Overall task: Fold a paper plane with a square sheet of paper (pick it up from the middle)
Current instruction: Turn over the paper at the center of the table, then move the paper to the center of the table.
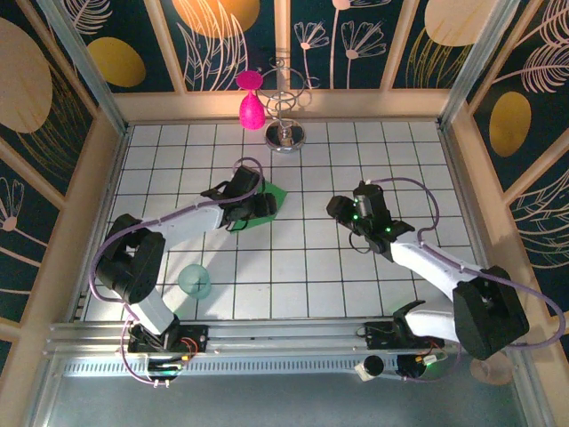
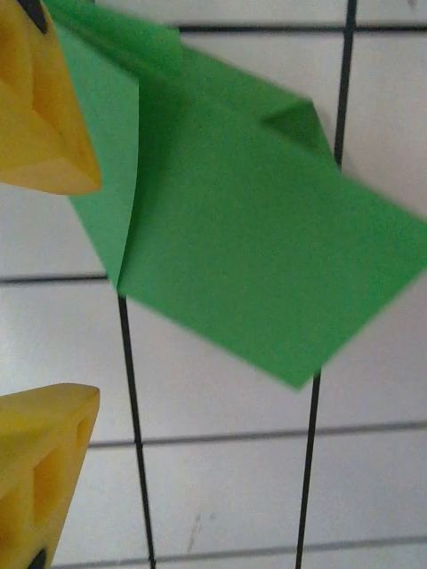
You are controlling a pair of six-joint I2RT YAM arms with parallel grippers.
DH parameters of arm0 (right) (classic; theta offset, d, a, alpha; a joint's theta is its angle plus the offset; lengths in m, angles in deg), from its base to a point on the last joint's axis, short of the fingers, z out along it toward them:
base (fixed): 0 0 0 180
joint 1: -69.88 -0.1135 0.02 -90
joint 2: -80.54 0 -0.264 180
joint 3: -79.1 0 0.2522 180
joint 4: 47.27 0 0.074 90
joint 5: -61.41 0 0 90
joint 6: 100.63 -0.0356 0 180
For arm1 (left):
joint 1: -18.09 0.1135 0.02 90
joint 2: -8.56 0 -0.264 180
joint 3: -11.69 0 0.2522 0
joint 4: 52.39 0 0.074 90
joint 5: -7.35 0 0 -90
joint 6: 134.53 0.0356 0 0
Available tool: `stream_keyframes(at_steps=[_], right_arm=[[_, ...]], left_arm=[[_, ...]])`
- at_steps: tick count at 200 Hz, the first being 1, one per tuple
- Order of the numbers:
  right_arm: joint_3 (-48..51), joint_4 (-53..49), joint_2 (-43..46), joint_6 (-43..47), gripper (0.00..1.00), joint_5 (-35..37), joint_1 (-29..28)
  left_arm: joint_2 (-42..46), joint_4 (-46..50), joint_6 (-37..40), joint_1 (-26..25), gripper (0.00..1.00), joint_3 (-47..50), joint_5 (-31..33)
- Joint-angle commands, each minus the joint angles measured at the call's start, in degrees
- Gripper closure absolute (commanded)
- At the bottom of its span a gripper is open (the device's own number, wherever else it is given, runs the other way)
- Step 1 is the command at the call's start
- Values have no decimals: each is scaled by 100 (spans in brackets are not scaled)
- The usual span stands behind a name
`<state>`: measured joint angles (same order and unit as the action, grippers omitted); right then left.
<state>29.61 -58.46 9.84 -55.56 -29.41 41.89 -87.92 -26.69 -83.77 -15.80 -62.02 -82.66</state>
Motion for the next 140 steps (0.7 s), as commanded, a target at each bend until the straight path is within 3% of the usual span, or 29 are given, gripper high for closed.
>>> stream_keyframes(at_steps=[1, 101, 140], right_arm=[[23, 294, -117, -116, 50, -176, 52], [-39, 402, -380, -147, 50, -369, 56], [-167, 546, -717, -196, 51, -747, 36]], left_arm=[[-104, -410, 110, 101, 41, 56, -115], [-847, -578, 366, 487, 41, -172, -105], [-897, -901, 247, 755, 41, 65, -586]])
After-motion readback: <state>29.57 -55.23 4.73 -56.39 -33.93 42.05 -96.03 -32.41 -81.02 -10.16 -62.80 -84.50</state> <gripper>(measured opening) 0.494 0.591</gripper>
